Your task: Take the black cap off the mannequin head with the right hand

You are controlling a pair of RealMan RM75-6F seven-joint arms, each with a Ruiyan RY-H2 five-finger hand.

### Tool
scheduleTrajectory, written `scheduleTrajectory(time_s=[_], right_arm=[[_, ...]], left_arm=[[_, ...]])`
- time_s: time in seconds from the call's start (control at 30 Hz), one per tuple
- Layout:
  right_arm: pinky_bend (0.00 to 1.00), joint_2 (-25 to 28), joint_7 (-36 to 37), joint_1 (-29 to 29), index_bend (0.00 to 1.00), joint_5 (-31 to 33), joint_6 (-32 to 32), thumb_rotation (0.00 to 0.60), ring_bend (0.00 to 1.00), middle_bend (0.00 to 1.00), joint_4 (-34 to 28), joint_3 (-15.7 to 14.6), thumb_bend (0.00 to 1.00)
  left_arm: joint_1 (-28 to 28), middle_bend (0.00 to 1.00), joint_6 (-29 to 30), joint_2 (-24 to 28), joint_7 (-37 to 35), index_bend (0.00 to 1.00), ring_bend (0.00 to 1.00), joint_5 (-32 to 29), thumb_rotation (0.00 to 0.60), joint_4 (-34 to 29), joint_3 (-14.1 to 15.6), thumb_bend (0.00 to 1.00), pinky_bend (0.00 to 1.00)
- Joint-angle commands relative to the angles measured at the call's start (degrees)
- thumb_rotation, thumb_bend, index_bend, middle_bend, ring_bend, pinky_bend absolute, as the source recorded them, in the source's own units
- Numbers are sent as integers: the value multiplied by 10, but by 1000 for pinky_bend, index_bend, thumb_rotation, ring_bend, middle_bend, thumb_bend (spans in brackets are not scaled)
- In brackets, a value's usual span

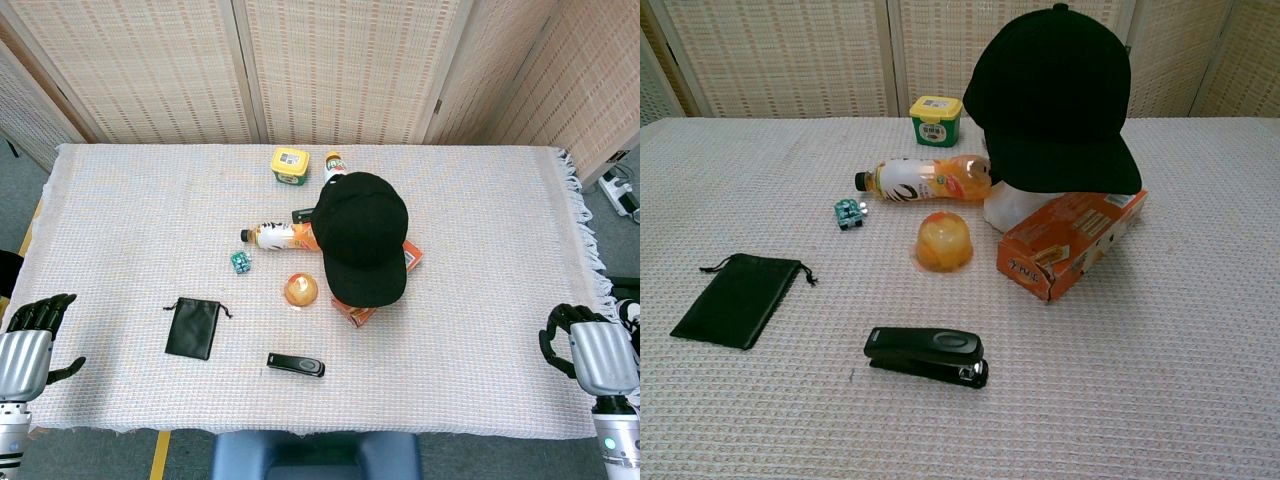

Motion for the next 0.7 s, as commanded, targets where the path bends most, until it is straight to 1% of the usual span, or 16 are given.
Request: scheduleTrajectory(time_s=[0.03, 0.33, 0.57, 0.6, 0.63, 0.7], right_arm=[[541, -1, 0, 1, 242, 0, -1, 600, 392, 431, 0, 0, 0], [541, -1, 10, 2, 242, -7, -6, 600, 394, 430, 3, -5, 0], [523, -1, 16, 6, 235, -12, -15, 600, 376, 425, 5, -9, 0], [507, -1, 18, 7, 233, -13, -16, 581, 366, 424, 5, -10, 0], [488, -2, 23, 8, 231, -14, -18, 548, 353, 422, 4, -11, 0], [447, -1, 34, 12, 226, -20, -23, 429, 334, 418, 2, -11, 0]], left_arm=[[0, 195, 1, 0, 0, 182, 178, 0, 600, 0, 0, 75, 198], [3, 195, 7, 5, 1, 181, 177, 4, 600, -5, 2, 74, 198], [4, 193, 9, 8, 5, 178, 175, 6, 600, -12, 3, 74, 189], [4, 193, 9, 8, 5, 177, 175, 6, 600, -13, 3, 74, 185], [4, 193, 9, 9, 6, 177, 175, 6, 600, -13, 3, 72, 181], [4, 192, 9, 11, 7, 177, 175, 4, 600, -16, 2, 68, 177]])
